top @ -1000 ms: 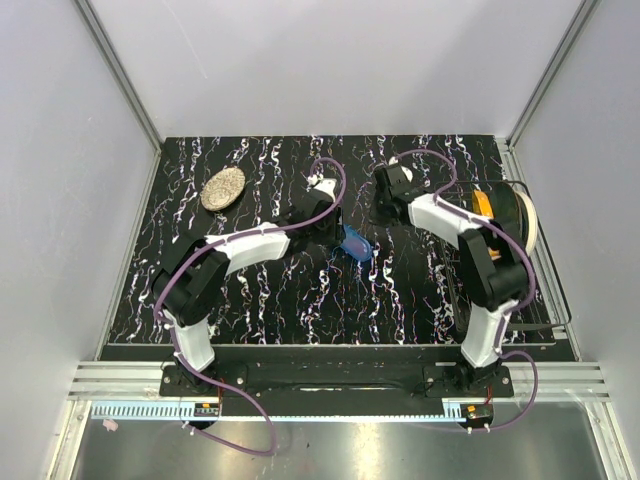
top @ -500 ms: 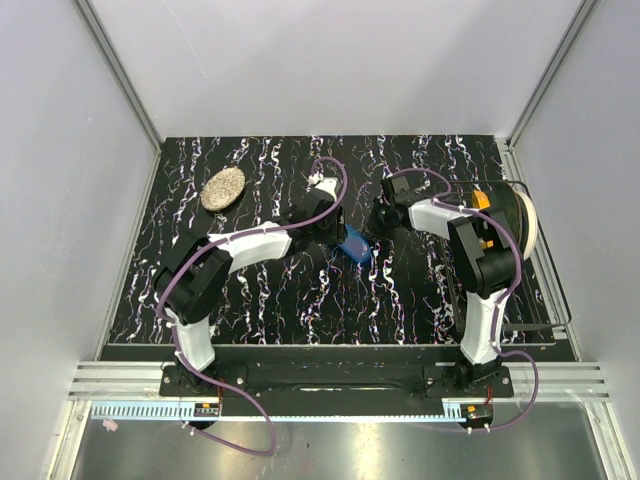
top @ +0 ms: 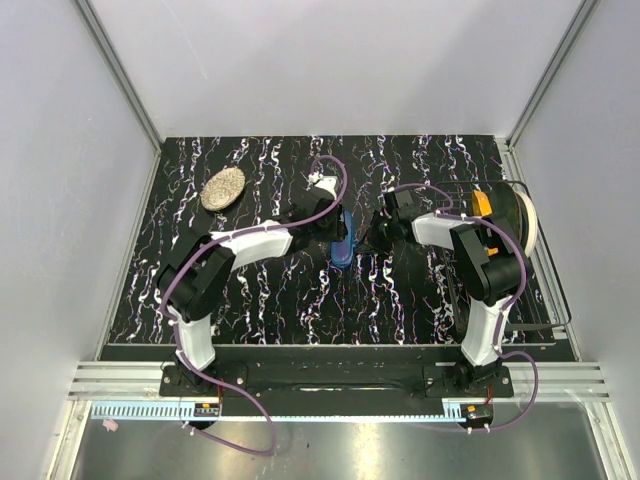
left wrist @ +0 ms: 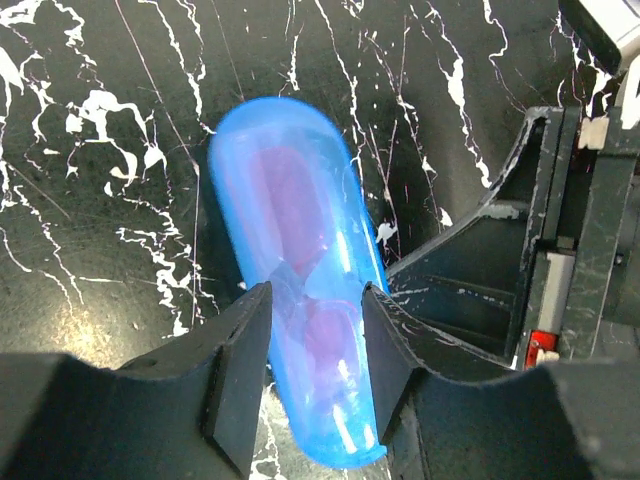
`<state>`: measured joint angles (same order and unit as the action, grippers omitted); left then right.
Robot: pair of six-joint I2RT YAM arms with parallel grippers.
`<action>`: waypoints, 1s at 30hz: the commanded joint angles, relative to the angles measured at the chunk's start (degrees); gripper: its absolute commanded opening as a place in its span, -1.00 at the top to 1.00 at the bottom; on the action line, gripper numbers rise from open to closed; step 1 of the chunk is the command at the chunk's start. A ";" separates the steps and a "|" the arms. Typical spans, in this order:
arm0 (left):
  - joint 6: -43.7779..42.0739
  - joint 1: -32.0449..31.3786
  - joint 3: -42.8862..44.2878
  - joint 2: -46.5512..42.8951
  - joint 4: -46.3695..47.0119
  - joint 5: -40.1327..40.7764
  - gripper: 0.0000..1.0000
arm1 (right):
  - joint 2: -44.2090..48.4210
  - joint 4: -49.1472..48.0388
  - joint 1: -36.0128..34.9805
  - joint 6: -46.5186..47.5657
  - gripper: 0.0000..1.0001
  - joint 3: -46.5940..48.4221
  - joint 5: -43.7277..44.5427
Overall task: Organize the sunglasses
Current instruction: Close the sunglasses case at the center of the board.
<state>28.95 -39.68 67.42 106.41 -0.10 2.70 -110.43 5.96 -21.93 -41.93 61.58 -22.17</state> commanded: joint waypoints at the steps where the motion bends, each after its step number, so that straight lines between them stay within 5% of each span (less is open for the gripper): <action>1: -0.03 0.13 2.19 1.87 1.07 -1.03 0.10 | 0.57 1.43 -1.18 -0.08 0.84 -1.55 0.55; 12: -0.56 0.13 1.67 3.45 0.36 -2.08 0.15 | -0.13 1.60 -1.62 -0.52 0.85 -0.59 1.08; 22: -5.13 -1.80 2.54 4.77 -1.73 -2.17 -0.05 | -0.40 2.22 -1.71 -1.05 0.85 0.56 1.96; 30: -5.31 -2.68 3.51 7.32 -4.91 -0.33 0.18 | -0.49 2.39 -1.71 -1.13 0.85 0.47 2.57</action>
<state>24.80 -40.99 70.46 110.76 -0.32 2.37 -110.39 6.28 -22.52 -43.40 61.49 -21.91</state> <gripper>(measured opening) 0.436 0.077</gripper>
